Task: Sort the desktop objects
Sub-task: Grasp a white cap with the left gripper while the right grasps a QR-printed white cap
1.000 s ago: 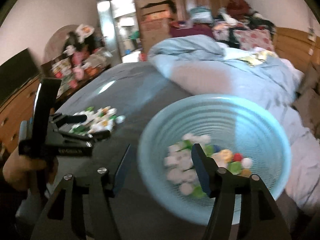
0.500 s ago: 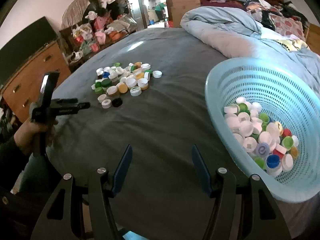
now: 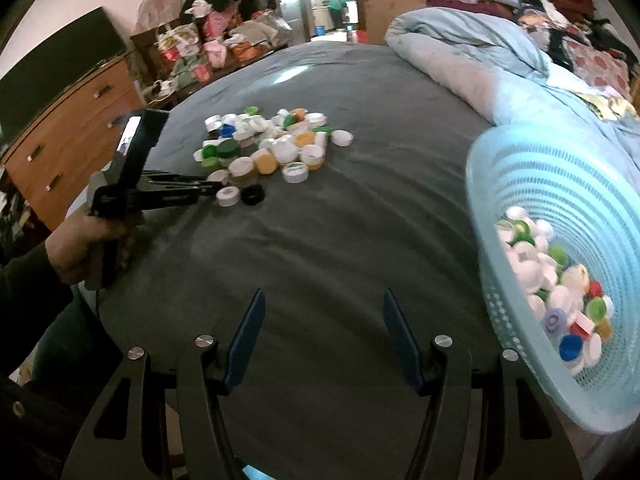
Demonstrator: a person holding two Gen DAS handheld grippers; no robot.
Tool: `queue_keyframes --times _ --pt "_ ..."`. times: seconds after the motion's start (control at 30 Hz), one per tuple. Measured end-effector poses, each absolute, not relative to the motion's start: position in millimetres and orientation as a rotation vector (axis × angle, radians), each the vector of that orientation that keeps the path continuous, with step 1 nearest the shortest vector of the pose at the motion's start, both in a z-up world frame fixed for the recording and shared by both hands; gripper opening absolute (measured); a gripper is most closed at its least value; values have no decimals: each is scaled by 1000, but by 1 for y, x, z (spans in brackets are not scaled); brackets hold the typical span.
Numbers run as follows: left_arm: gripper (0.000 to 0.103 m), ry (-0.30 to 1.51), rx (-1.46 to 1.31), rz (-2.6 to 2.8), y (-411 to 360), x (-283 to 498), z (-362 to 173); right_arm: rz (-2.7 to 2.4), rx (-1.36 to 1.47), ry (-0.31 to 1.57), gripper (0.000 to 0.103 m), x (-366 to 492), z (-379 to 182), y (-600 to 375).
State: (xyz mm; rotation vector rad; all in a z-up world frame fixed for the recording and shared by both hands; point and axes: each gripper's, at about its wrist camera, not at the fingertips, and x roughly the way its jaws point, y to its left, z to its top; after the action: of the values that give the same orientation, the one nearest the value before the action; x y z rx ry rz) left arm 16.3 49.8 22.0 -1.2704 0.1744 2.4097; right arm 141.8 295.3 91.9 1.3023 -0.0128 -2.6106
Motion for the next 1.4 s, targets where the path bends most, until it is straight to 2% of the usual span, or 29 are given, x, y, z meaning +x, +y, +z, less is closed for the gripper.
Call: queue_keyframes --times 0.03,0.07,0.1,0.2,0.27,0.33,0.37,0.4,0.43,0.47,0.53,0.6,0.8,1.03,1.3,1.4 --pt "36 158 -1262 2399 49 16 22 -2608 1292 -5 55 140 92 292" --pt "55 152 -1263 2394 48 17 22 -2601 1283 -2 55 138 93 288" --pt "60 144 -1255 2397 47 17 22 -2596 1277 3 55 136 93 285" --pt "61 117 -1257 2385 47 13 20 -2581 1268 16 55 131 92 275" --pt "68 106 -1254 2372 48 11 19 -2568 1278 16 55 127 88 269" --pt "68 104 -1257 2358 49 10 18 -2556 1281 17 55 125 86 264" --pt "62 97 -1254 2358 49 9 18 -2548 1282 21 55 124 84 261" --pt "53 81 -1254 2357 48 8 19 -2543 1282 23 55 123 83 258" --pt "31 60 -1258 2359 45 7 18 -2536 1278 29 55 121 82 254" --pt "31 19 -1259 2357 40 6 19 -2531 1273 34 54 119 81 251" --pt "31 -14 -1240 2376 33 8 21 -2514 1256 49 44 114 80 242" --pt "32 -32 -1216 2419 27 12 26 -2494 1226 63 40 107 79 233" --pt "31 -171 -1238 2506 -1 13 18 -2380 1173 48 39 61 64 197" --pt "32 -141 -1244 2515 3 11 14 -2351 1277 32 39 18 30 176" --pt "32 -146 -1251 2508 3 9 12 -2339 1289 22 39 12 19 167" --pt "32 -158 -1253 2502 3 8 11 -2360 1301 -8 34 3 12 172"
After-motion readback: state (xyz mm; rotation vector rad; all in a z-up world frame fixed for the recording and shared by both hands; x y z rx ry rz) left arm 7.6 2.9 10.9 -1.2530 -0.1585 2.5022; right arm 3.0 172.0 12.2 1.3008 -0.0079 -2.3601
